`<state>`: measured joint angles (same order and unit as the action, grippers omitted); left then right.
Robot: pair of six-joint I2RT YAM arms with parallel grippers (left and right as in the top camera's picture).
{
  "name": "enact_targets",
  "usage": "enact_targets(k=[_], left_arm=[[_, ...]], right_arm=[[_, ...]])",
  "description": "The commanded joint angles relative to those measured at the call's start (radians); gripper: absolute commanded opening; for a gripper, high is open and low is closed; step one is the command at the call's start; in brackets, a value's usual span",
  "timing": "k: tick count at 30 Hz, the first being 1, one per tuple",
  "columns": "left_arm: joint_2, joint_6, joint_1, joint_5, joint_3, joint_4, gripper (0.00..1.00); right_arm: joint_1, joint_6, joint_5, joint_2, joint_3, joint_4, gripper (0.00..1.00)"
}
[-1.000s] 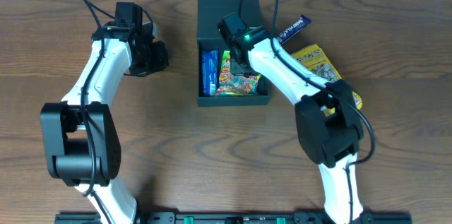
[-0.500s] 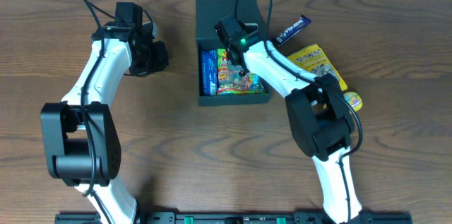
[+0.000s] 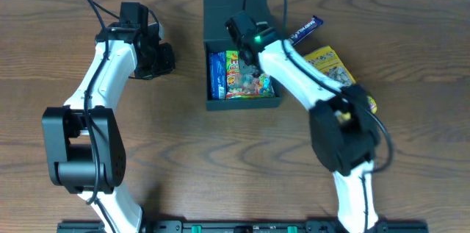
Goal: Pack container
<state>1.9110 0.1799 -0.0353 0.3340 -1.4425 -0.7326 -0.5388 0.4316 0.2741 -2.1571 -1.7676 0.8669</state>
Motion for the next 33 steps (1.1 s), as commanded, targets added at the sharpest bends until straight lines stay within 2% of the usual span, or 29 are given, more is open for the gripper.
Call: enact_targets(k=[1,9,15,20,23,33], left_arm=[[-0.023,-0.023,0.002,0.003,-0.021,-0.004,0.06],[-0.023,-0.023,0.002,0.003,-0.021,-0.005,0.05],[-0.023,-0.023,0.002,0.003,-0.021,-0.005,0.06],[-0.023,-0.028,0.002,0.003,-0.021,-0.012,0.06],[-0.023,-0.043,0.002,0.003,-0.021,-0.018,0.06],[-0.023,-0.054,0.002,0.003,-0.021,-0.02,0.06]], right_arm=[[0.001,-0.113,-0.137,0.089,0.0,0.037,0.01],[0.001,-0.198,-0.285,0.011,0.072,0.095,0.01],[0.003,-0.198,-0.27,-0.014,0.14,0.091,0.01],[0.003,-0.192,-0.151,-0.024,0.167,0.092,0.01],[0.003,-0.174,-0.105,-0.024,0.167,0.094,0.01],[0.005,-0.174,-0.126,0.043,0.093,0.112,0.01]])
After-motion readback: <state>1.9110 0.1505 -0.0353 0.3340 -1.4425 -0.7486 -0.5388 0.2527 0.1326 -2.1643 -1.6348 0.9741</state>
